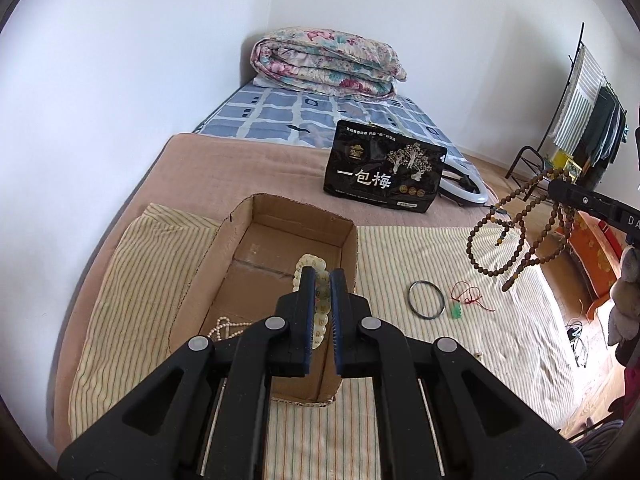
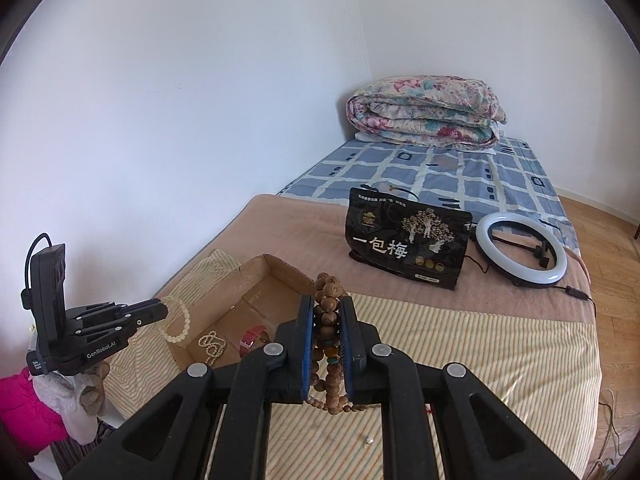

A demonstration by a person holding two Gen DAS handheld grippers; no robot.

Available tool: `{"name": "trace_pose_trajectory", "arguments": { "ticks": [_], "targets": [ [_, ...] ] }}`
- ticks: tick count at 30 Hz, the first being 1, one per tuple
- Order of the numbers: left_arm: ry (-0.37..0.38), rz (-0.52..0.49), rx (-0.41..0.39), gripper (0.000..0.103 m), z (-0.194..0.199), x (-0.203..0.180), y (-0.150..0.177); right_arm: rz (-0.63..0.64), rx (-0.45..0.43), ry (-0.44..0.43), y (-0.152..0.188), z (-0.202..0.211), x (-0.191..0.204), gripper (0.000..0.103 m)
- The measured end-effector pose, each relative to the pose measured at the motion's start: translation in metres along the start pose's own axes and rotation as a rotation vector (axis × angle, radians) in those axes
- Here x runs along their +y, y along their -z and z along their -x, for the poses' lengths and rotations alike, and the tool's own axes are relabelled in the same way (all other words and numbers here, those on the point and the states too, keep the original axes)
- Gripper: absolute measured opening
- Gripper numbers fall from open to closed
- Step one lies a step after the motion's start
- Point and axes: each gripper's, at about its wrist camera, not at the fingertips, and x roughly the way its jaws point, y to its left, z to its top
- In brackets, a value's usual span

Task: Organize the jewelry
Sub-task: 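Lift and carry the bracelet and wooden mala over the box with both tools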

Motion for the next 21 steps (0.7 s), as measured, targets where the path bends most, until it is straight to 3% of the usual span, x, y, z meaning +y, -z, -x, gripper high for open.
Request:
{"name": "trace_pose_trajectory", "arguments": {
  "ticks": [21],
  "targets": [
    [-0.020,0.018,0.080,0.005,-0.026,0.018,0.005,0.110,0.087,-0.068,-0.030,-0.101,0.069,0.010]
  ]
}}
